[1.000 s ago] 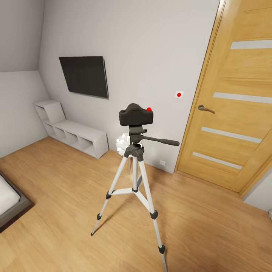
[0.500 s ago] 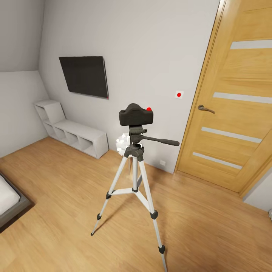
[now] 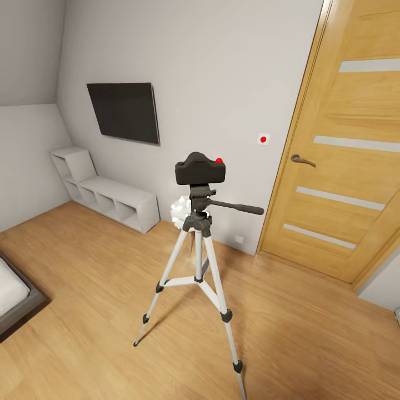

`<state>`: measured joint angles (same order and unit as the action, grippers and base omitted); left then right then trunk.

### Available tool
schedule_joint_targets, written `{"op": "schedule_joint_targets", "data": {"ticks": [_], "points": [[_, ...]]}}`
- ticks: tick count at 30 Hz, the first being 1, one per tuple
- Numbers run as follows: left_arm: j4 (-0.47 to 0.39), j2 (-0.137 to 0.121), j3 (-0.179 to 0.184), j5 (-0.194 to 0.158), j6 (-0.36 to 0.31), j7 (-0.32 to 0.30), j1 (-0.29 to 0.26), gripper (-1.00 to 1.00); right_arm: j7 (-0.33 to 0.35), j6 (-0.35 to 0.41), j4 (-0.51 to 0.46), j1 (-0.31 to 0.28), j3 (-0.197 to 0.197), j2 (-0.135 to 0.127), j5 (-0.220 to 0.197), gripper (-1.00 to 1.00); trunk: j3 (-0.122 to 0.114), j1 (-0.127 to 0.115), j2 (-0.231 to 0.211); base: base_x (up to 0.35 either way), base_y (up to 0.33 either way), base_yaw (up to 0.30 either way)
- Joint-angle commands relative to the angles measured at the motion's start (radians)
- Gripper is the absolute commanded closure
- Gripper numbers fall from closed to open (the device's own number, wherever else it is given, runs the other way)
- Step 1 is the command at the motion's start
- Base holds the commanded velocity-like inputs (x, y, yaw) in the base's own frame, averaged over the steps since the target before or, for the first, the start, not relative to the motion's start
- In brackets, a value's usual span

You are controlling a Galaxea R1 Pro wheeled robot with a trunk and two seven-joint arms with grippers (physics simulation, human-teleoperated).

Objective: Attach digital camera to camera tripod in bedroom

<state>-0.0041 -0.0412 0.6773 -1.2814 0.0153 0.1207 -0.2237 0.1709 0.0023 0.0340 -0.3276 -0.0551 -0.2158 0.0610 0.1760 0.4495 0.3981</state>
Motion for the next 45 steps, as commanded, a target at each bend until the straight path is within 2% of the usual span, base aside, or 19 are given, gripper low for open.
{"op": "schedule_joint_targets", "data": {"ticks": [1,6,14,24,35,45], "points": [[0.000,0.000,0.008,-0.007,0.002,0.004,0.000,-1.00,0.002,-0.001,0.001,0.003,-0.005,0.000,0.006,-1.00,0.002,0.001,0.002,-0.012,0.000,0.000],[0.000,0.007,0.008,-0.008,0.001,0.004,0.000,-1.00,0.002,-0.003,0.001,0.031,-0.005,0.010,0.005,-1.00,0.002,0.001,0.002,-0.171,0.000,0.000],[0.000,0.015,0.008,-0.009,0.001,0.004,0.000,-1.00,0.002,-0.001,0.001,0.043,-0.005,0.032,0.005,-1.00,0.002,0.001,0.002,-0.291,0.000,0.000],[0.000,0.017,0.008,-0.009,0.001,0.004,0.000,-1.00,0.002,0.000,0.001,0.045,-0.005,0.037,0.006,-1.00,0.002,0.001,0.002,-0.205,0.000,0.000],[0.000,0.016,0.008,-0.009,0.002,0.004,0.000,-1.00,0.002,0.000,0.000,0.045,-0.005,0.039,0.006,-1.00,0.001,0.001,0.002,-0.026,0.000,0.000],[0.000,0.015,0.008,-0.009,0.003,0.004,0.000,-1.00,0.000,0.002,0.000,0.045,-0.005,0.039,0.007,-1.00,-0.011,0.001,0.002,-0.002,0.000,0.000]]}}
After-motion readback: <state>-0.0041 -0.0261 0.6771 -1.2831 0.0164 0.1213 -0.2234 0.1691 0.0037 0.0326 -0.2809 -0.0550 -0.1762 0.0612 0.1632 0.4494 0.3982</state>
